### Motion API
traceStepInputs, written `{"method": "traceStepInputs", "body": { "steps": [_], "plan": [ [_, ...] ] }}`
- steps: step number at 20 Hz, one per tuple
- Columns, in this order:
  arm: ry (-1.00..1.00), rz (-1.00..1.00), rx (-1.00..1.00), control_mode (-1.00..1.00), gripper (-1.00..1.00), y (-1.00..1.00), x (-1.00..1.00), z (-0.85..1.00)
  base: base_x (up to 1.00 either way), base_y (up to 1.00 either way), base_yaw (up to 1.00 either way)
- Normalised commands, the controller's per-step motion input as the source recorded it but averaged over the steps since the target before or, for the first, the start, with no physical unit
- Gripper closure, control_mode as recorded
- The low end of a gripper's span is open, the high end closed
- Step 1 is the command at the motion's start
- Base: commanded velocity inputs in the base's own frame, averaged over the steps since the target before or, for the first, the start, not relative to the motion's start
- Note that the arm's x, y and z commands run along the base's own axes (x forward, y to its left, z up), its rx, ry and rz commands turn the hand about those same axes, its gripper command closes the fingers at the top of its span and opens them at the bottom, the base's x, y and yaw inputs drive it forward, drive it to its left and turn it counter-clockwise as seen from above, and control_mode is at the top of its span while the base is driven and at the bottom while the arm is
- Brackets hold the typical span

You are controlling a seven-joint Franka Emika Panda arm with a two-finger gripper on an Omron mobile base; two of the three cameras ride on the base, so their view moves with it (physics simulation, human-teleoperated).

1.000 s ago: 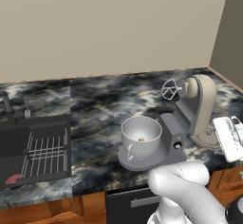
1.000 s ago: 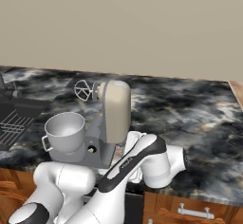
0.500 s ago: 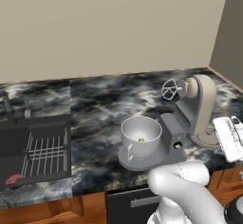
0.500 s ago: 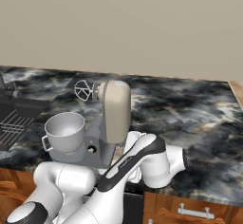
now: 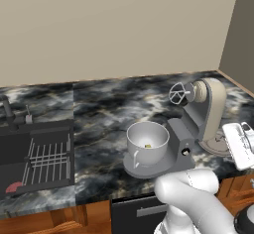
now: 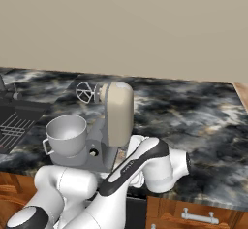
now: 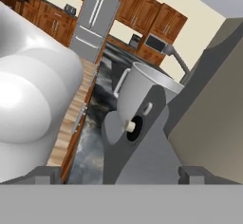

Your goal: Add butter and sugar cubes to the stand mixer bowl and then turn on the stand mixer to begin making frosting.

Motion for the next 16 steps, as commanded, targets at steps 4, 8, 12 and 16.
{"method": "traceStepInputs", "body": {
  "steps": [4, 8, 12, 16],
  "plan": [
    [0.01, 0.00, 0.00, -1.00, -1.00, 0.00, 0.00, -0.01, 0.00, 0.00, 0.00],
    [0.01, 0.00, 0.00, -1.00, -1.00, 0.02, 0.00, -0.01, 0.00, 0.00, 0.00],
    [0.01, -0.03, 0.00, -1.00, -1.00, 0.01, 0.07, -0.03, 0.00, 0.00, 0.00],
    [0.00, -0.03, 0.03, -1.00, -1.00, -0.13, 0.03, 0.00, 0.00, 0.00, 0.00]
  ]
}}
